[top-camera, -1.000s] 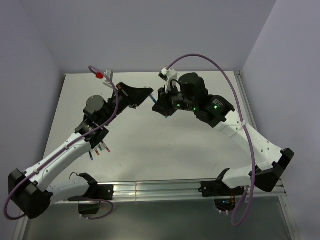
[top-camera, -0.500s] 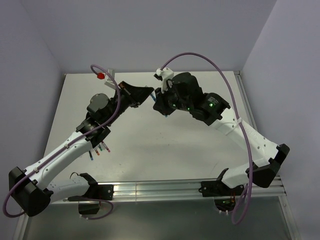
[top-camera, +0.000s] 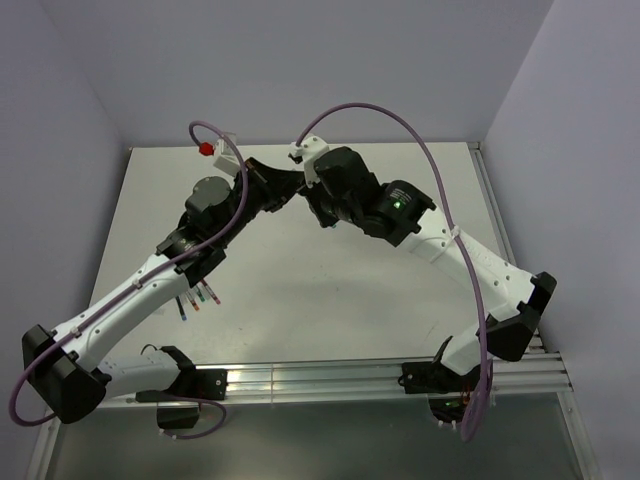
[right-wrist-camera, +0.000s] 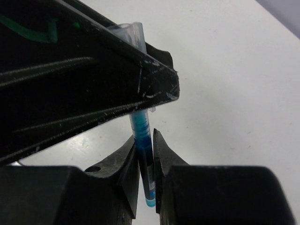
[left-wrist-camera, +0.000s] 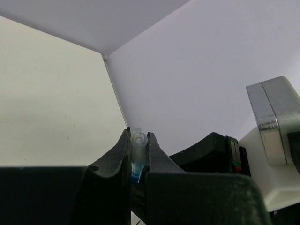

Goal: Insert the pens into the pen caps
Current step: Press the pen cap onto the pen.

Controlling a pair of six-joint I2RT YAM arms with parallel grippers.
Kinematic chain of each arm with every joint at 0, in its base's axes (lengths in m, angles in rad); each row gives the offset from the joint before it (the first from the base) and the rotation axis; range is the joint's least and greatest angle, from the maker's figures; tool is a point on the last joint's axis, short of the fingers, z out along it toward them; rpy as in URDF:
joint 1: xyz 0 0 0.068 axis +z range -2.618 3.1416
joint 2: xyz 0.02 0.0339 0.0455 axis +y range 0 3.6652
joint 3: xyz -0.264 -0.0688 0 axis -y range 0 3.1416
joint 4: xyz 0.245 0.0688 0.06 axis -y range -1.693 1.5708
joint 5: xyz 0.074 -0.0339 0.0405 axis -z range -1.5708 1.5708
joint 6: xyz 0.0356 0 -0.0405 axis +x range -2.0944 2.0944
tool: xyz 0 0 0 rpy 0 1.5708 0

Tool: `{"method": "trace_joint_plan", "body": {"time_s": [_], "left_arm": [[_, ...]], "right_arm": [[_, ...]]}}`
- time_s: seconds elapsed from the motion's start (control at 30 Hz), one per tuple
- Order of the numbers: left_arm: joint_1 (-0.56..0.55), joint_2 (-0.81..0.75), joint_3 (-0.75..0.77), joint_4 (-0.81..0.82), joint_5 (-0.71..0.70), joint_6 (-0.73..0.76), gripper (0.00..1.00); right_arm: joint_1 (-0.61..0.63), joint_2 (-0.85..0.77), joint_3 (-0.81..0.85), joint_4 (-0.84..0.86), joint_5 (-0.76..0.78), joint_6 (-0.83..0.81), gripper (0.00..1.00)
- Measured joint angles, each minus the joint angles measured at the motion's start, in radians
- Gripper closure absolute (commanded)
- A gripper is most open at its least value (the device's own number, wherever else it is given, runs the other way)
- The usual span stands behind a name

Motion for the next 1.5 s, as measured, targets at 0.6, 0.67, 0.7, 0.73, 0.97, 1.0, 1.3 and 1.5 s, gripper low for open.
{"method": "trace_joint_plan", "body": {"time_s": [0.6,0.67,0.7,0.73,0.97,1.0,1.3,1.5], "left_arm": [[-0.022,-0.007,0.034,-0.084,-0.002,0.093,1.0],[-0.022,-0.008,0.034,-0.084,0.006,0.102,1.0],[-0.022,-0.008,0.034,-0.087,0.012,0.108,1.0],[-0.022,-0.008,0.034,-0.091,0.018,0.114,1.0],[-0.005,-0.008,0.028,-0.119,0.053,0.139,1.0],[-0.001,-0.009,0.023,-0.115,0.066,0.141,1.0],[0.043,-0.042,-0.031,-0.067,0.179,0.149,1.0],[0.061,-0.06,-0.038,-0.049,0.24,0.155,1.0]], "right_arm": [[-0.009,0.032,0.052,-0.064,-0.083,-0.01,1.0],[-0.014,0.027,0.046,-0.061,-0.101,-0.006,1.0],[-0.016,0.024,0.04,-0.061,-0.11,-0.001,1.0],[-0.018,0.023,0.034,-0.06,-0.117,0.003,1.0],[-0.046,0.007,-0.03,-0.009,-0.214,0.044,1.0],[-0.054,0.003,-0.039,-0.004,-0.235,0.051,1.0],[-0.097,-0.031,-0.109,0.061,-0.416,0.103,1.0],[-0.131,-0.072,-0.159,0.124,-0.538,0.137,1.0]]}}
